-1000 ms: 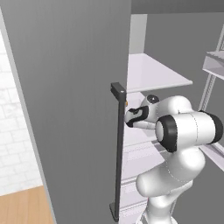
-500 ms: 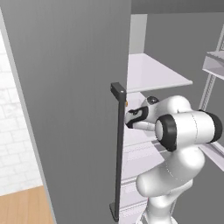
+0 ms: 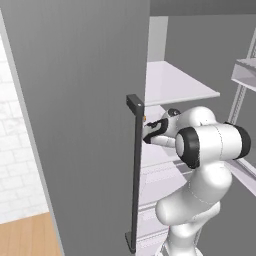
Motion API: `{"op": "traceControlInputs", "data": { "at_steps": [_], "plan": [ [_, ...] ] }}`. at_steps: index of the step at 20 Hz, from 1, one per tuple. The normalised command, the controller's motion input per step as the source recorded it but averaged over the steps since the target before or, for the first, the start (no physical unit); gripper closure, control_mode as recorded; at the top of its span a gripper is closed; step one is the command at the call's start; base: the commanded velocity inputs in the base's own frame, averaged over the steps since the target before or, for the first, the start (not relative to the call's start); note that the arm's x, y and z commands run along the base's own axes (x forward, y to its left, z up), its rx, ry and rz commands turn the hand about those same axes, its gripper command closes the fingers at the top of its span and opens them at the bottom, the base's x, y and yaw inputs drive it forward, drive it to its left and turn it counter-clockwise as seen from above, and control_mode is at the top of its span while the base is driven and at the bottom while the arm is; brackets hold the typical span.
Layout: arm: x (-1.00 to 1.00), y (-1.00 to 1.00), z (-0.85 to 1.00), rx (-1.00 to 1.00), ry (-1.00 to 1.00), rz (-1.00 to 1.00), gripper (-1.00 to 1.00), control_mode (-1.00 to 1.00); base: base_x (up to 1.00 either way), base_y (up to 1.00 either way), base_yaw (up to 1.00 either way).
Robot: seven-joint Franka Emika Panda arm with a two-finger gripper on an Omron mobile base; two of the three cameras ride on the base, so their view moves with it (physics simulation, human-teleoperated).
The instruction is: Take the strawberry from the fridge and place it on top of the pancake, located on the dining counter.
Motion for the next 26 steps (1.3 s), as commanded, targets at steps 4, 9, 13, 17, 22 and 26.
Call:
{"op": "traceControlInputs", "data": {
  "at_steps": [4, 9, 13, 17, 22, 26],
  "plan": [
    [-0.01, 0.00, -0.22, 0.00, 0.00, 0.00, 1.00, -1.00, 0.00, 0.00, 0.00],
    [-0.38, 0.00, -0.01, 0.01, -0.04, 0.00, 1.00, -1.00, 0.00, 0.00, 0.00],
    [-0.93, 0.01, 0.11, 0.00, -0.04, 0.00, 1.00, -1.00, 0.00, 0.00, 0.00],
    [-0.88, 0.01, 0.29, 0.00, 0.00, 0.00, 1.00, -1.00, 0.00, 0.00, 0.00],
    [-0.54, 0.00, 0.89, 0.00, 0.03, 0.00, 1.00, -1.00, 0.00, 0.00, 0.00],
    [-0.54, 0.00, 0.79, 0.00, 0.07, 0.00, 1.00, -1.00, 0.00, 0.00, 0.00]
  ]
}}
